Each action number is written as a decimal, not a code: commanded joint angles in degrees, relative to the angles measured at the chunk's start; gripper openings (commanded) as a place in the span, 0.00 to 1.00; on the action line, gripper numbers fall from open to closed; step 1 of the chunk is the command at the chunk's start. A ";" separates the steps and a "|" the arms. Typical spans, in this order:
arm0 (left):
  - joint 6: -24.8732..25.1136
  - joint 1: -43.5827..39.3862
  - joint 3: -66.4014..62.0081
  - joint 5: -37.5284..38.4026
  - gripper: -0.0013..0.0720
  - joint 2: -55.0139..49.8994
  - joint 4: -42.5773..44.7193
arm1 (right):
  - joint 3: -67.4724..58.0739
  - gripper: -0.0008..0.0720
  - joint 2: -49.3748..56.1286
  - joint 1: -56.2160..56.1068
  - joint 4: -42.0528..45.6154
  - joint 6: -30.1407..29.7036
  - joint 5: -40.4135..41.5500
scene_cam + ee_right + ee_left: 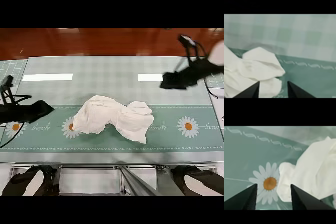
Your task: Fold the shirts.
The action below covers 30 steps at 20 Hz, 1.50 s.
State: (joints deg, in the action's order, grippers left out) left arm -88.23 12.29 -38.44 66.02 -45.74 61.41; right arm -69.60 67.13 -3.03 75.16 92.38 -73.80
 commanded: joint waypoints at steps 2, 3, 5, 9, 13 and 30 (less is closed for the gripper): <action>15.63 5.62 6.03 3.10 0.71 -13.64 -18.62 | 31.54 0.56 -17.16 20.39 -15.39 -9.01 8.07; 15.58 5.84 6.16 1.57 0.71 -16.06 -16.90 | 35.41 0.56 -18.73 23.56 -18.05 -11.23 7.45; 15.63 5.42 6.16 1.33 0.71 -20.09 -16.90 | 40.22 0.56 -20.11 28.41 -21.55 -14.75 5.20; 18.51 -1.44 6.16 -0.46 0.71 -25.86 -19.52 | 41.64 0.56 -20.09 29.59 -23.45 -16.65 4.13; 21.90 -10.82 6.14 -6.95 0.71 -30.25 -28.39 | 41.64 0.56 -20.09 29.57 -24.17 -16.63 4.66; 28.55 -11.65 2.03 0.52 0.04 -31.74 -31.17 | 41.57 0.56 8.00 1.77 -38.91 -20.55 16.41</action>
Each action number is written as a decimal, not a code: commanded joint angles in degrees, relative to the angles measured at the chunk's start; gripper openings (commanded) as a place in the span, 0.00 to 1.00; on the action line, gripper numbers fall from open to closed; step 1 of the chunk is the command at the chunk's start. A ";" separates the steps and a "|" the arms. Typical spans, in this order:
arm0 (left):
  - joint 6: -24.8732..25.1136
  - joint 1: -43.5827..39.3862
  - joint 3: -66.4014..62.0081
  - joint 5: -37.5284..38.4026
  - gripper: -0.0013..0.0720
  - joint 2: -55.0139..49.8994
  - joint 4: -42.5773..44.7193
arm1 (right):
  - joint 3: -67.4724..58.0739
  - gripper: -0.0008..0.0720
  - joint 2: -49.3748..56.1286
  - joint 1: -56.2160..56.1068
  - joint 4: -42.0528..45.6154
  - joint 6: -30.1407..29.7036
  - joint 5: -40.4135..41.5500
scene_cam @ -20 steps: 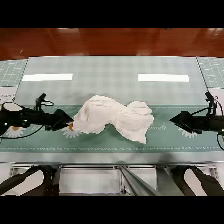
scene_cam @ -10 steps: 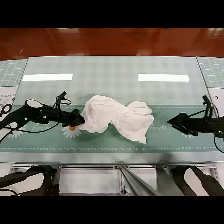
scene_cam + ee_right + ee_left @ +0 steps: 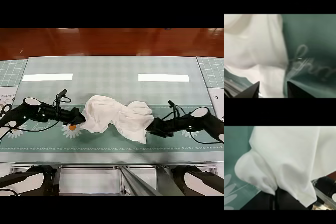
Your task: Fold the shirts.
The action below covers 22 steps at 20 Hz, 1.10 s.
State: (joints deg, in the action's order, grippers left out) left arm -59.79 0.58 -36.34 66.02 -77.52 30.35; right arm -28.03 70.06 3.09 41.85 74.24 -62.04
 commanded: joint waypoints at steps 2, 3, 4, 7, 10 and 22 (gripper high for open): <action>0.11 0.07 -0.07 0.50 0.04 0.04 -0.13 | -0.22 0.55 7.08 -6.82 -9.73 -5.07 6.93; 0.11 0.07 -0.07 0.48 0.04 0.04 -0.15 | -0.98 0.52 7.80 -8.02 -10.45 -5.20 7.91; 0.11 0.07 -0.11 0.46 0.04 0.04 -0.15 | -2.27 0.35 8.22 -9.07 -10.40 -5.38 8.20; 0.15 0.96 -0.59 0.85 0.04 0.72 -0.17 | -8.76 0.05 8.20 -10.45 -9.55 -7.45 4.98; 0.13 5.60 -4.85 2.91 0.04 5.64 -0.20 | -20.50 0.05 5.33 -10.01 0.52 -2.54 -0.15; -8.44 21.46 -51.76 2.91 0.04 30.42 -0.11 | -86.14 0.05 -15.47 -1.66 25.05 11.10 -12.17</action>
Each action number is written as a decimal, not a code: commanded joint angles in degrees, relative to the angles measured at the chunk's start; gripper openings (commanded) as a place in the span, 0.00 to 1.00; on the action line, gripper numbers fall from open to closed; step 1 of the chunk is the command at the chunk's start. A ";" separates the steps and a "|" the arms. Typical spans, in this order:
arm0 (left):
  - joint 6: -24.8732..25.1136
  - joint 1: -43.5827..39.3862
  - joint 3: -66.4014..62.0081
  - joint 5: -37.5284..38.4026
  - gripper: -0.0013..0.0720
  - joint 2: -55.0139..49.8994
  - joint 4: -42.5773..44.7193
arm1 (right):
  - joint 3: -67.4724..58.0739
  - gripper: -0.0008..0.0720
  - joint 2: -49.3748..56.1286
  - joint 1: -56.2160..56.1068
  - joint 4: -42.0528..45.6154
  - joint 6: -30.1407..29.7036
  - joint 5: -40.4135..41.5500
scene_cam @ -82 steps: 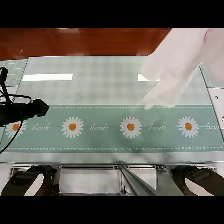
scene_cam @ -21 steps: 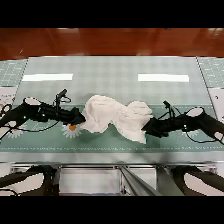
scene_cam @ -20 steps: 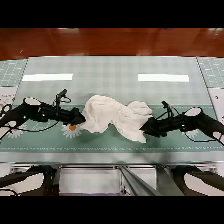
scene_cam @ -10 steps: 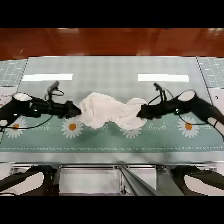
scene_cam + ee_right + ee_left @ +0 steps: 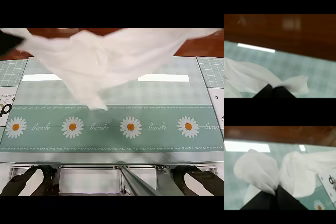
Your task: Fold the shirts.
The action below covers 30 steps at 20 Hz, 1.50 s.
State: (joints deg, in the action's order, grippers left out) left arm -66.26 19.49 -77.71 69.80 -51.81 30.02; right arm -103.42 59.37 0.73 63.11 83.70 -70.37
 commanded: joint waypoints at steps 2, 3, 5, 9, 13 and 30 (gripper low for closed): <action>-2.62 5.09 -14.16 -1.22 0.04 8.70 0.22 | -11.21 0.05 -10.75 0.70 6.14 2.12 -4.92; -2.62 6.64 -15.26 -1.22 0.04 11.19 0.24 | -11.21 0.05 -13.49 0.70 7.34 2.60 -6.45; -2.69 8.44 -15.54 -2.27 0.04 16.24 1.09 | -11.21 0.05 -18.73 0.70 10.10 3.85 -9.09; -6.88 5.53 -15.52 -2.67 0.04 26.27 12.20 | -11.21 0.05 -26.05 0.70 17.35 6.45 -15.96; -14.25 -0.48 -15.37 2.78 0.04 31.43 32.61 | -10.93 0.05 -28.11 0.72 21.55 8.35 -25.68; -5.20 -7.45 31.74 -28.11 0.04 -9.01 10.32 | 33.44 0.04 8.76 0.72 13.86 5.77 17.59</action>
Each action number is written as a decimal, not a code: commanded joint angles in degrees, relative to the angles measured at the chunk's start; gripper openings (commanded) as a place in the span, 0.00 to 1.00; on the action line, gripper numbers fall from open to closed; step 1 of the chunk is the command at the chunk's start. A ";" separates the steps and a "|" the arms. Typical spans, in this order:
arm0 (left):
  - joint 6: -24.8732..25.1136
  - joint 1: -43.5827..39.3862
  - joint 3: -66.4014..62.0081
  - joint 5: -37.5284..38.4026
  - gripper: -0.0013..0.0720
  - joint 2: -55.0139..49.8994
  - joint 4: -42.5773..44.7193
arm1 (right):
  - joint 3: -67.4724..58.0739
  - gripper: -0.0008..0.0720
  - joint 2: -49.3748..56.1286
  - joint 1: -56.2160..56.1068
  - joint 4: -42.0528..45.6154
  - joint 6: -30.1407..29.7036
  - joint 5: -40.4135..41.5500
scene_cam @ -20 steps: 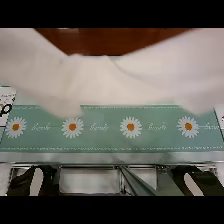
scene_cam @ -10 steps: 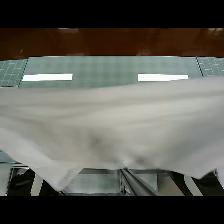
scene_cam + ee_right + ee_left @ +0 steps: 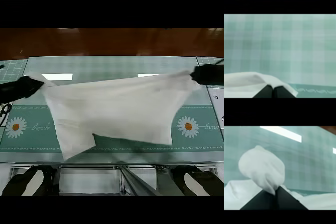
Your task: Fold the shirts.
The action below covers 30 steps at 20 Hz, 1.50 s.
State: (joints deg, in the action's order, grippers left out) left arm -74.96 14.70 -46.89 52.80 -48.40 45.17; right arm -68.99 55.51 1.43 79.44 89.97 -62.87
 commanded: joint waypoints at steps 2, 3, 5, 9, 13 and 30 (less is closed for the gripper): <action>3.82 -5.03 -2.71 -13.84 0.04 -20.87 -5.01 | -5.68 0.04 22.25 0.02 -4.13 -0.48 10.45; 3.85 -6.10 -4.98 -13.84 0.04 -24.90 -5.03 | -7.78 0.04 26.36 0.00 -5.64 -0.57 10.32; 3.85 -7.76 -8.87 -13.79 0.04 -30.97 -5.01 | -11.04 0.04 32.52 0.00 -9.35 -0.70 10.25; 3.78 -8.63 -12.66 -13.31 0.16 -35.30 -4.96 | -15.21 0.09 38.71 0.02 -14.60 -0.68 9.73; 3.78 -5.66 -16.17 -2.47 0.71 -35.10 -0.42 | -19.63 0.56 38.91 3.26 -14.97 -2.62 -0.17; 12.31 25.97 16.55 14.71 0.71 -21.49 -0.20 | 27.91 0.58 0.26 22.62 -19.50 -14.08 -6.99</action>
State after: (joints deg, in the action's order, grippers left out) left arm -63.51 40.05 -33.47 68.95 -70.35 46.06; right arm -48.34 62.57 23.64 59.96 76.99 -73.21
